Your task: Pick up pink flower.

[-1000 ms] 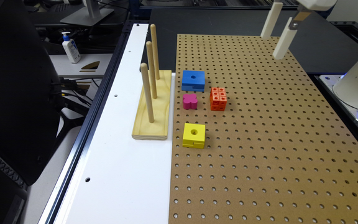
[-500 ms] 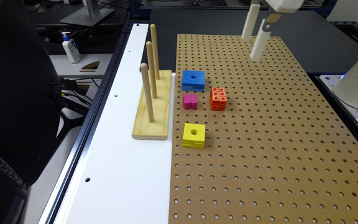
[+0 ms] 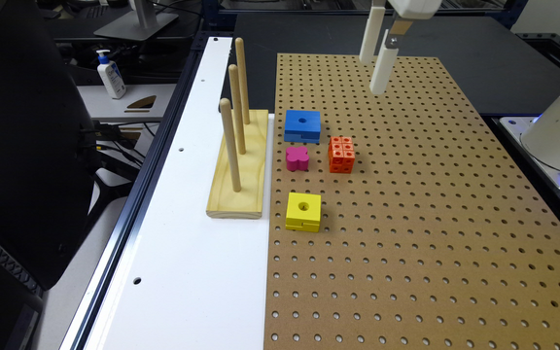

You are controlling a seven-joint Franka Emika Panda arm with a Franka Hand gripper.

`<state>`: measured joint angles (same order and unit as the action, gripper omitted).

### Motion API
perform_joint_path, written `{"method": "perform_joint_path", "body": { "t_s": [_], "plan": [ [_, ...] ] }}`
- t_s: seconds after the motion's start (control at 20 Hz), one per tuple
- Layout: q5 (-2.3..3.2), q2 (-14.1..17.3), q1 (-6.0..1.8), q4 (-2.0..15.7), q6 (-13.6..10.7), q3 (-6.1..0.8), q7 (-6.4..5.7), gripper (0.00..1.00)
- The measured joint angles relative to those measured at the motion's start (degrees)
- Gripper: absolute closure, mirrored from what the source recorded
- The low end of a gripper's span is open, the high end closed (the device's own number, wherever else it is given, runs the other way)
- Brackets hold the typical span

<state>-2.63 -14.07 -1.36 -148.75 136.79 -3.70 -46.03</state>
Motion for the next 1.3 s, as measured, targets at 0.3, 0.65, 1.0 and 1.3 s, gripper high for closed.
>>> {"method": "perform_joint_path", "body": {
  "t_s": [0.3,0.65,1.0,1.3],
  "plan": [
    [0.14,2.8,-0.1,2.76,0.0,0.0,0.0,0.0],
    [0.16,5.5,0.0,5.51,0.0,-0.1,0.0,0.0],
    [0.16,7.6,0.02,7.69,0.0,-0.26,-0.01,0.0],
    [0.16,8.8,0.05,8.05,0.3,-0.4,-0.02,0.0]
  ]
}}
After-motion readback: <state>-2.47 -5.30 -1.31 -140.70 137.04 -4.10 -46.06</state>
